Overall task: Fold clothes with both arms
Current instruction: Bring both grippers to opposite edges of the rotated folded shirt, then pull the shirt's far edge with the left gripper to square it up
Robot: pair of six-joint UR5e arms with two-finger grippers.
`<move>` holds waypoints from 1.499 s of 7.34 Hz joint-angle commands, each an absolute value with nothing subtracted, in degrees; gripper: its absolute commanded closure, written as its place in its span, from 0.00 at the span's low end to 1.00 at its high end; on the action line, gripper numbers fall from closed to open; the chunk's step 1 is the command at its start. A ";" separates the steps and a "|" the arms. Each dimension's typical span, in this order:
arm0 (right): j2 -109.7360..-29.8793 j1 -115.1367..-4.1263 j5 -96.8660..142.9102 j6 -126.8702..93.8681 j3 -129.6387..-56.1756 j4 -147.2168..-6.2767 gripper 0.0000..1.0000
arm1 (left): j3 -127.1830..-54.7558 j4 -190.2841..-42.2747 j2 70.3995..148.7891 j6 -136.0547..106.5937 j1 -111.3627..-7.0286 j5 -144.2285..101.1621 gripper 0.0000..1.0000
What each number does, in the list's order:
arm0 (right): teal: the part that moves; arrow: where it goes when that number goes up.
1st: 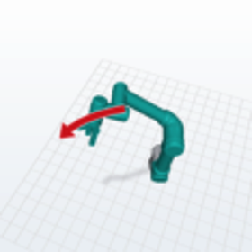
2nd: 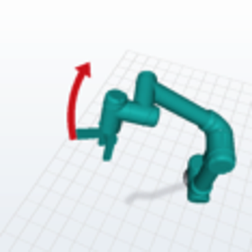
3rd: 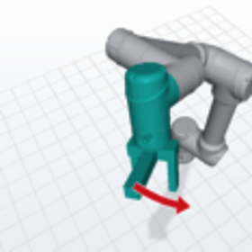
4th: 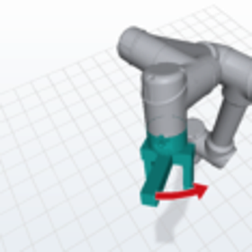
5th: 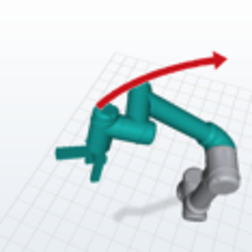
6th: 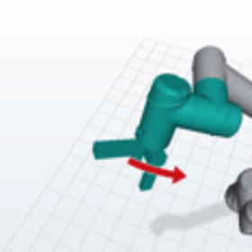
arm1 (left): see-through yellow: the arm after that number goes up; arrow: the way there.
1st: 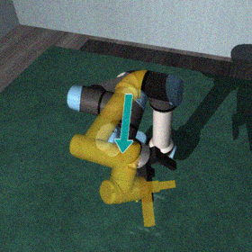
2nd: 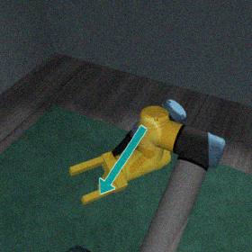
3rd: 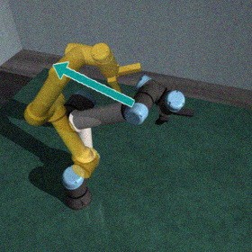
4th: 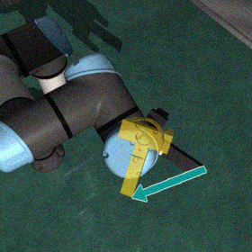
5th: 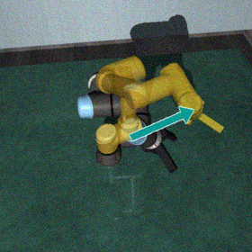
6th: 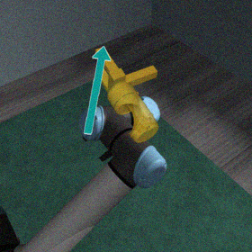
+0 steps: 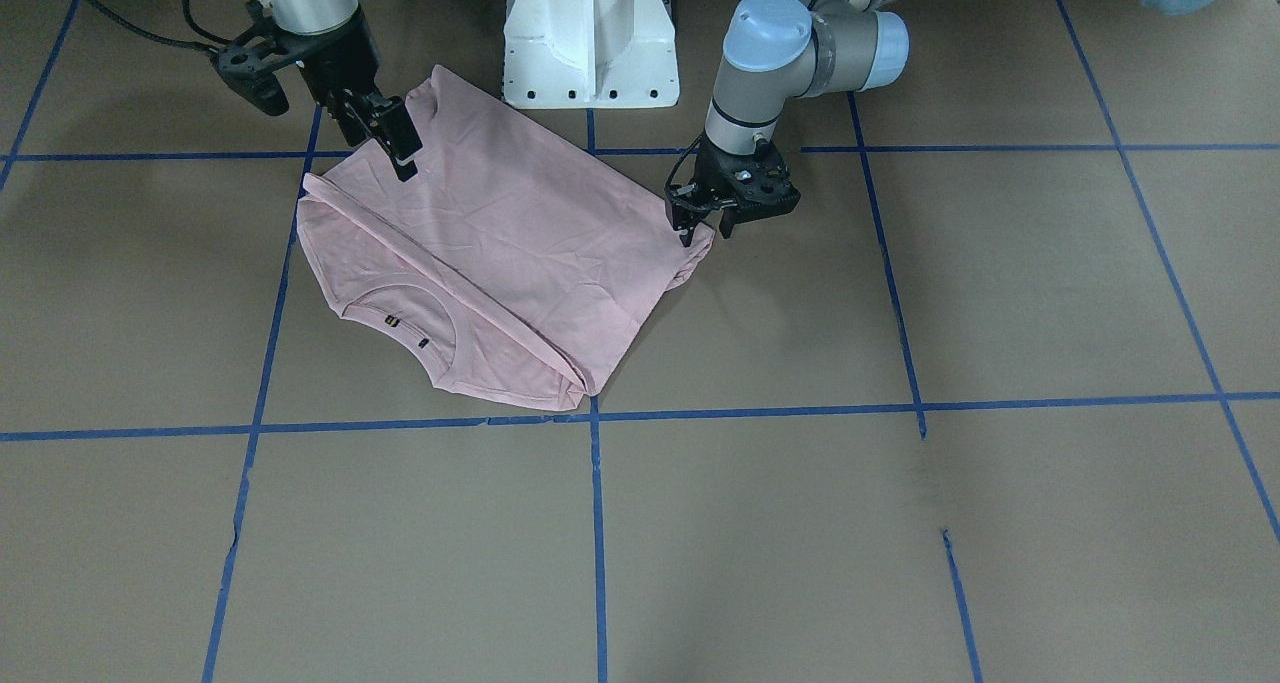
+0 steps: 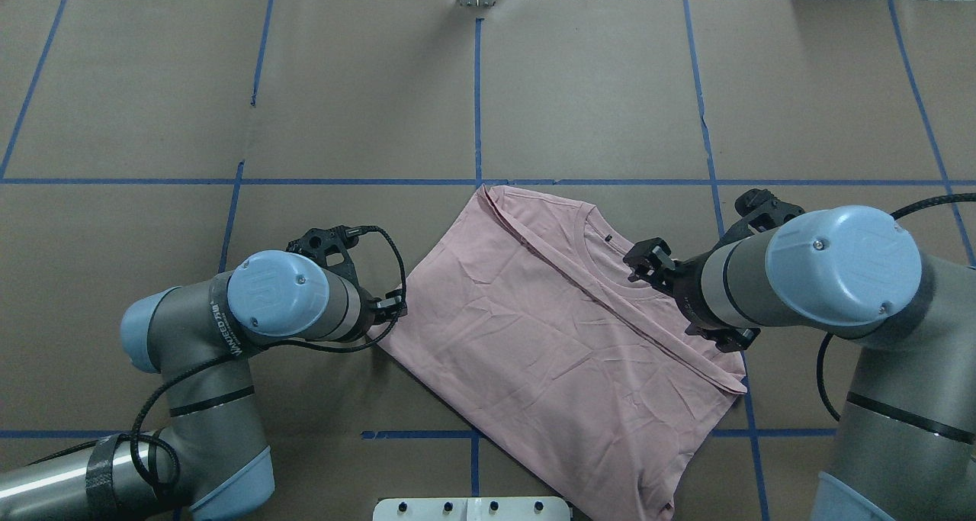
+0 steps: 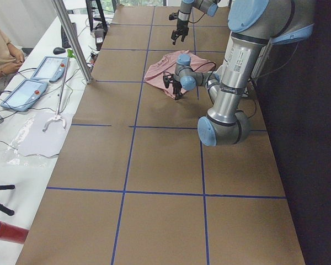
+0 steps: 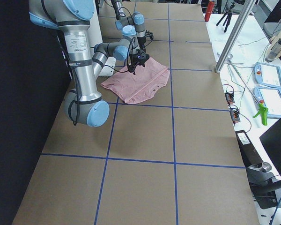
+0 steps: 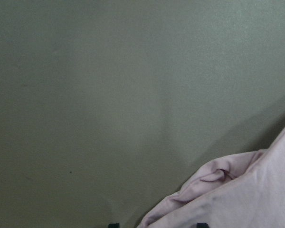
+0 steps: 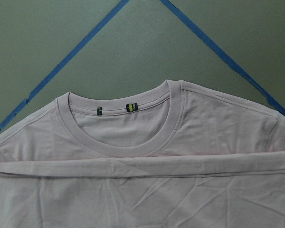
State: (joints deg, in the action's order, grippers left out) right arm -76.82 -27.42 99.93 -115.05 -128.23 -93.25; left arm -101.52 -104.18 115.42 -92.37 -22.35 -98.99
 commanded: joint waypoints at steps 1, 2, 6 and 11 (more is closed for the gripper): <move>-76.82 -27.42 100.02 -115.05 -128.32 -93.25 0.00 | -101.51 -104.15 115.40 -92.37 -22.32 -99.05 0.56; -76.73 -27.42 100.02 -115.05 -128.23 -93.25 0.00 | -101.51 -104.06 115.31 -92.37 -22.32 -99.05 0.69; -76.73 -27.42 100.02 -115.14 -128.32 -93.25 0.00 | -102.65 -103.98 114.87 -91.24 -23.80 -98.96 1.00; -76.64 -28.65 99.85 -115.14 -128.50 -92.99 0.00 | -86.92 -109.73 126.07 -71.73 -42.25 -99.23 1.00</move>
State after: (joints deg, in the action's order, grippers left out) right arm -76.66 -28.15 100.30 -115.09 -128.45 -93.12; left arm -95.03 -106.29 120.47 -74.31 -38.12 -99.18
